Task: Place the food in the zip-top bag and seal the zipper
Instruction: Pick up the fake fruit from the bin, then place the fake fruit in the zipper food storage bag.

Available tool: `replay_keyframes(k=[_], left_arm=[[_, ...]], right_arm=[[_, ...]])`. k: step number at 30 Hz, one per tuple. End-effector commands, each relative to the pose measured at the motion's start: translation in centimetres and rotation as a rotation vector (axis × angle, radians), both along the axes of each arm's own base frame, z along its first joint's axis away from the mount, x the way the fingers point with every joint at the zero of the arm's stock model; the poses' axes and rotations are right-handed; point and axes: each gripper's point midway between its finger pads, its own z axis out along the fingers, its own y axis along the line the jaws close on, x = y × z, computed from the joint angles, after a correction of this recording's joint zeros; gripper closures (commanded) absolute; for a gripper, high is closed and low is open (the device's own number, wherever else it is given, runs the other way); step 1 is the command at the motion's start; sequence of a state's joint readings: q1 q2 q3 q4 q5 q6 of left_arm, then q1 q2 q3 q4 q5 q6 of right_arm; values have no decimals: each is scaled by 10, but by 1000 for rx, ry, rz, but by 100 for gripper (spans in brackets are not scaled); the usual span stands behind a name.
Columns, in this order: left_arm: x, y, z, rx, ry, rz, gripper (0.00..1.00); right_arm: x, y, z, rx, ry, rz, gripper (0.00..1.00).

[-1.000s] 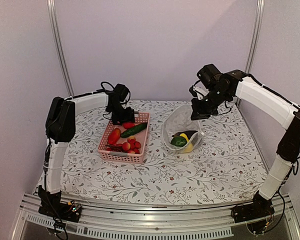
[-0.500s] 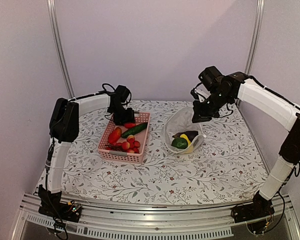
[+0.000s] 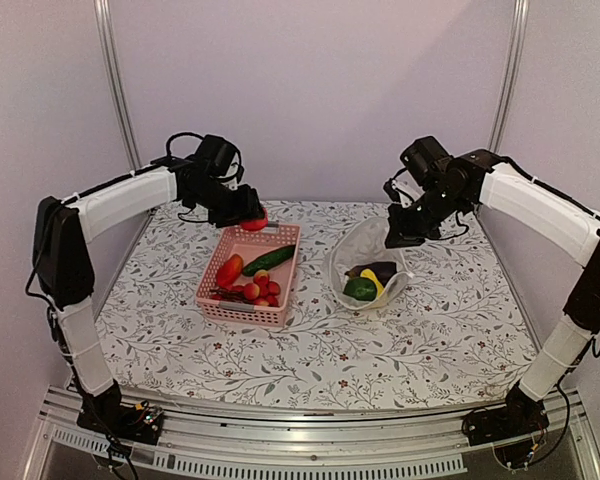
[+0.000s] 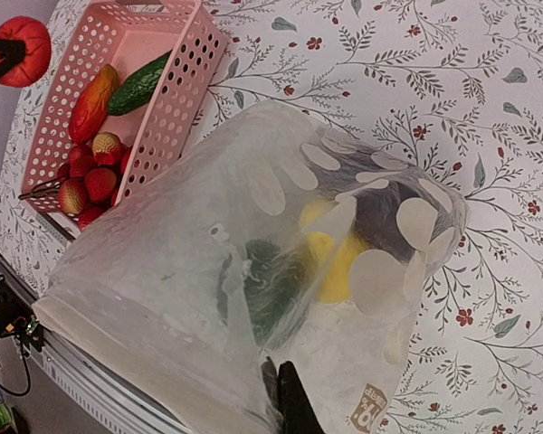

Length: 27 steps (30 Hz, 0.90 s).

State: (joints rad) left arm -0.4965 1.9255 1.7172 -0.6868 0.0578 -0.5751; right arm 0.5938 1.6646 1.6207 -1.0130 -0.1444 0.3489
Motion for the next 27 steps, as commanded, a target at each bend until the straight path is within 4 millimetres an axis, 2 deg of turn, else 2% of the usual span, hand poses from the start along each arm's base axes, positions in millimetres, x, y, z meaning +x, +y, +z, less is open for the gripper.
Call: replay_keyframes(k=[1, 4, 7, 9, 12, 16, 19, 27], left_arm=[[-48, -61, 49, -162, -115, -228, 50], [-77, -98, 88, -250, -227, -372, 52], [-110, -133, 116, -313, -301, -530, 53], [-125, -148, 125, -329, -335, -605, 54], [-147, -170, 129, -343, -355, -703, 54], [-168, -189, 116, -345, -334, -783, 56], [-174, -199, 102, -321, -312, -803, 57], [-158, -210, 51, -133, -269, -750, 60]], right_arm=[[4, 3, 8, 38, -13, -5, 100], [7, 6, 9, 42, -13, 2, 100], [9, 11, 11, 57, -11, 9, 100], [10, 14, 12, 73, -9, 13, 100], [11, 19, 12, 92, 1, 20, 100], [11, 24, 13, 119, 13, 26, 100], [10, 28, 16, 139, 22, 30, 100], [4, 32, 24, 181, 39, 30, 100]])
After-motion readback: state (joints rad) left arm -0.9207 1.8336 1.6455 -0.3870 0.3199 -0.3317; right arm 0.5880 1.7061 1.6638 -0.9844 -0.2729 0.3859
